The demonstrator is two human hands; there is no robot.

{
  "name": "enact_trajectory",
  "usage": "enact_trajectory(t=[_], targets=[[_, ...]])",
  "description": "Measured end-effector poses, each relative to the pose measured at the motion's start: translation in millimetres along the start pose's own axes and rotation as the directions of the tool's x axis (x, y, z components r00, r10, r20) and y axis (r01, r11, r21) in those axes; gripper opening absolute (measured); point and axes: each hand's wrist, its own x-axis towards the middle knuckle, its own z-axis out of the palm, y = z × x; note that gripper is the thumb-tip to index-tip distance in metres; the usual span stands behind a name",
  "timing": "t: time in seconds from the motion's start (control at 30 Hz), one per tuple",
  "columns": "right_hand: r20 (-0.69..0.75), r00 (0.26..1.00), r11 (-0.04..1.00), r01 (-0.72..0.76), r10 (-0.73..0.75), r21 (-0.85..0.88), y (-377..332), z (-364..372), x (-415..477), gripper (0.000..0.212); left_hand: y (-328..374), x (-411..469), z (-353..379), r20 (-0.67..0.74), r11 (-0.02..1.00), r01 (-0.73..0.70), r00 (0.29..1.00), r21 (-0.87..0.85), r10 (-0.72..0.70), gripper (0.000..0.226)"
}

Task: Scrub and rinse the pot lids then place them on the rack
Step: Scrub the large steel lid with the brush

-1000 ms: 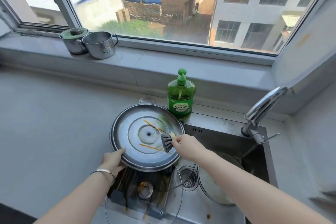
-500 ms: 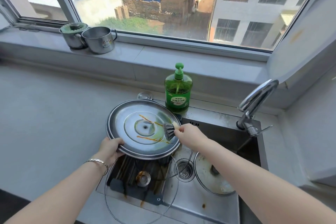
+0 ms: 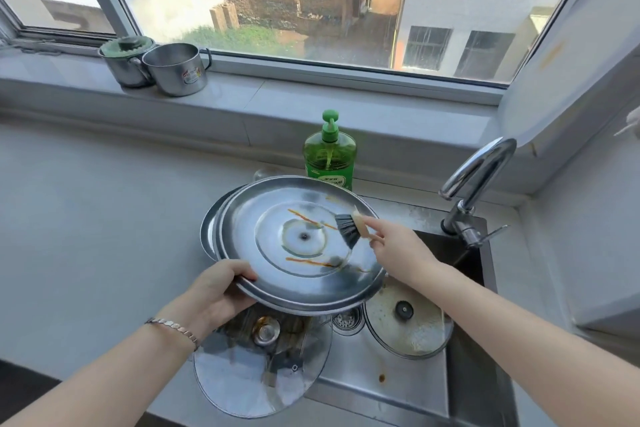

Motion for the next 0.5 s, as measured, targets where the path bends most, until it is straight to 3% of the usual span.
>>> enact_trajectory(t=[0.07, 0.17, 0.23, 0.37, 0.43, 0.5], targets=[[-0.079, 0.997, 0.952, -0.015, -0.009, -0.305, 18.2, -9.1, -11.6, 0.062, -6.2, -9.1, 13.4, 0.057, 0.999, 0.013, 0.998, 0.033, -0.015, 0.029], [-0.318, 0.919, 0.765, -0.027, -0.235, -0.644, 36.1, -20.1, -27.7, 0.064, -19.5, -19.1, 32.2, 0.126, 0.988, 0.006, 0.992, 0.151, -0.025, 0.022], [-0.322, 0.906, 0.763, 0.001, -0.274, -0.647, 46.6, -10.3, -47.7, 0.065, -30.7, -25.5, 44.0, 0.163, 0.973, -0.028, 0.987, 0.228, -0.009, 0.021], [-0.075, 0.949, 0.819, 0.221, -0.305, -0.530, 56.7, 32.8, -106.1, 0.063, -55.0, -33.0, 62.3, 0.226, 0.948, -0.082, 0.974, 0.309, 0.010, 0.042], [-0.092, 0.977, 0.847, 0.117, -0.191, -0.518, 67.6, 22.8, -111.8, 0.057, -64.8, -37.3, 67.4, 0.258, 0.952, -0.065, 0.966, 0.298, -0.015, 0.049], [-0.196, 0.975, 0.871, -0.182, 0.101, -0.456, 86.9, -5.4, -101.1, 0.053, -70.4, -44.0, 75.0, 0.307, 0.954, -0.060, 0.951, 0.293, -0.034, 0.054]])
